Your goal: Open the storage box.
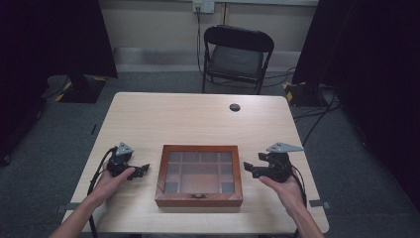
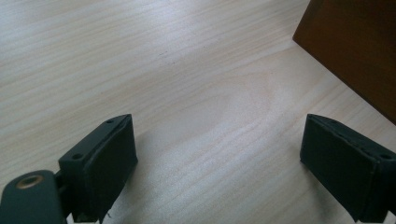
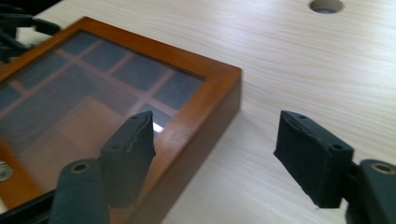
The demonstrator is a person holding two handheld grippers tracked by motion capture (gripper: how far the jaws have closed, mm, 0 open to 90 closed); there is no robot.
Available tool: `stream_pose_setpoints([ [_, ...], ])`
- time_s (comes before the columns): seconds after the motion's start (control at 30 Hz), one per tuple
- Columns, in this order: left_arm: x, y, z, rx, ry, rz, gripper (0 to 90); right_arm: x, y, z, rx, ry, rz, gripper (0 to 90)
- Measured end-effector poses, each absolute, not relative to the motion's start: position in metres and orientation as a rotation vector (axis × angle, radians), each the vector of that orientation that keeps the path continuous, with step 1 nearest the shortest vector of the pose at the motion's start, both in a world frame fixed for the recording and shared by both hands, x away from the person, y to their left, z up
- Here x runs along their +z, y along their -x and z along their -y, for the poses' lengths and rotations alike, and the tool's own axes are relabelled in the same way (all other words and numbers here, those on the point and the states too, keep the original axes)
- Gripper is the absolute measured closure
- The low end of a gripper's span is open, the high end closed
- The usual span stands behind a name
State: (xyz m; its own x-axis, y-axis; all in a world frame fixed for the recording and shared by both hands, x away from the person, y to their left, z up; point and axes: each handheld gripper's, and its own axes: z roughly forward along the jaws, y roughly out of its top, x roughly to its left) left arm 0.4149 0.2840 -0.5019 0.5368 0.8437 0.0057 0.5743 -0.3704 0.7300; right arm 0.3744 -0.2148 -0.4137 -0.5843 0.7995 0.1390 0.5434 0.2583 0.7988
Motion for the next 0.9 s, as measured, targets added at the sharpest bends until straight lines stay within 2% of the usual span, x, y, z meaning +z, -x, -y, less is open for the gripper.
stream_pose_setpoints([
  [0.33, -0.502, -0.415, -0.284, 0.506, -2.088, -1.143, 9.9, -0.404, -0.366, 0.189, 1.304, -1.141, -2.352, 41.5],
  [0.7, -0.502, -0.415, -0.284, 0.506, -2.088, -1.143, 9.7, -0.394, -0.364, 0.169, 1.351, -1.073, -2.435, 48.4],
  [0.9, -0.502, -0.415, -0.284, 0.507, -2.088, -1.144, 9.7, -0.383, -0.367, 0.150, 1.419, -0.989, -2.471, 55.8],
])
